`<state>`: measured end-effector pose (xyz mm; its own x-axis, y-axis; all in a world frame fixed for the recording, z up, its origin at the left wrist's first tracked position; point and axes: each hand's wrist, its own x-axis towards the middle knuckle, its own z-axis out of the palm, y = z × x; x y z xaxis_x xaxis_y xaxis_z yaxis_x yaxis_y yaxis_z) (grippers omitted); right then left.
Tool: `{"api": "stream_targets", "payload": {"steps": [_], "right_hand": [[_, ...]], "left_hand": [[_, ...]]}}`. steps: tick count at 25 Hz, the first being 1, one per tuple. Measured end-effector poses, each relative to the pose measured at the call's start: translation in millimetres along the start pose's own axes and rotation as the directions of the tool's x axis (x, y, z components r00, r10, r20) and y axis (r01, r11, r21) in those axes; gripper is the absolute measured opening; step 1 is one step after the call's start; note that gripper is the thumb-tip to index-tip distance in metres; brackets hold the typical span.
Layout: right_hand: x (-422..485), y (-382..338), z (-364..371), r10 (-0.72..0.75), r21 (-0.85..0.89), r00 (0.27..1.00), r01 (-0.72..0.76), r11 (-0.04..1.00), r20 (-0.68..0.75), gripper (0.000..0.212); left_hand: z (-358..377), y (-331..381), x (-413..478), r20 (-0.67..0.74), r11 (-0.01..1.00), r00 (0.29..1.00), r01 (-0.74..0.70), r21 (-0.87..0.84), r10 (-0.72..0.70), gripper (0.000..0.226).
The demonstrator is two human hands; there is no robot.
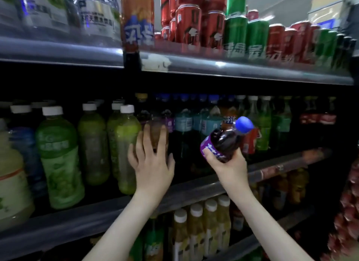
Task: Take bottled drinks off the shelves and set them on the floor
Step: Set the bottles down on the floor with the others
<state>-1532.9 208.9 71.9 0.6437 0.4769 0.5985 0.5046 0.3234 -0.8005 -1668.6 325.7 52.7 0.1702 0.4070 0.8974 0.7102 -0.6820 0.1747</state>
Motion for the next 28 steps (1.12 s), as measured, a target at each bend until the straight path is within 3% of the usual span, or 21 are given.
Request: {"api": "stream_targets", "payload": {"steps": [5, 9, 16, 19, 21, 24, 28], "right_hand": [[61, 8, 38, 0.016, -0.092, 0.960, 0.010, 0.996, 0.279, 0.041], [82, 10, 70, 0.015, -0.162, 0.891, 0.065, 0.985, 0.453, 0.060], [77, 25, 66, -0.044, -0.101, 0.828, 0.120, 0.988, 0.559, 0.073], [53, 15, 62, -0.342, -0.126, 0.859, 0.415, 0.901, 0.381, 0.083], [39, 5, 63, -0.477, -0.038, 0.772, 0.540, 0.841, 0.421, 0.084], [27, -8, 67, -0.362, 0.188, 0.661, 0.321, 0.928, 0.657, 0.088], [8, -6, 56, -0.412, 0.232, 0.768, 0.341, 0.911, 0.490, 0.081]], "left_hand": [[16, -7, 1, -0.071, 0.963, 0.996, -0.029, 0.269, 0.050, 0.073], [17, -9, 2, -0.091, 0.955, 0.994, -0.032, 0.295, 0.062, 0.073], [7, 7, 15, -0.082, 0.994, 0.991, 0.107, -0.026, -0.109, 0.099], [6, 7, 13, -0.149, 0.992, 0.985, 0.076, -0.100, -0.090, 0.098], [2, 7, 6, -0.188, 0.987, 0.982, 0.005, -0.159, -0.035, 0.097], [-7, 2, -4, -0.255, 0.950, 0.960, -0.181, -0.253, 0.115, 0.089], [-21, -1, -20, -0.291, 0.880, 0.930, -0.322, -0.350, 0.224, 0.066]]}}
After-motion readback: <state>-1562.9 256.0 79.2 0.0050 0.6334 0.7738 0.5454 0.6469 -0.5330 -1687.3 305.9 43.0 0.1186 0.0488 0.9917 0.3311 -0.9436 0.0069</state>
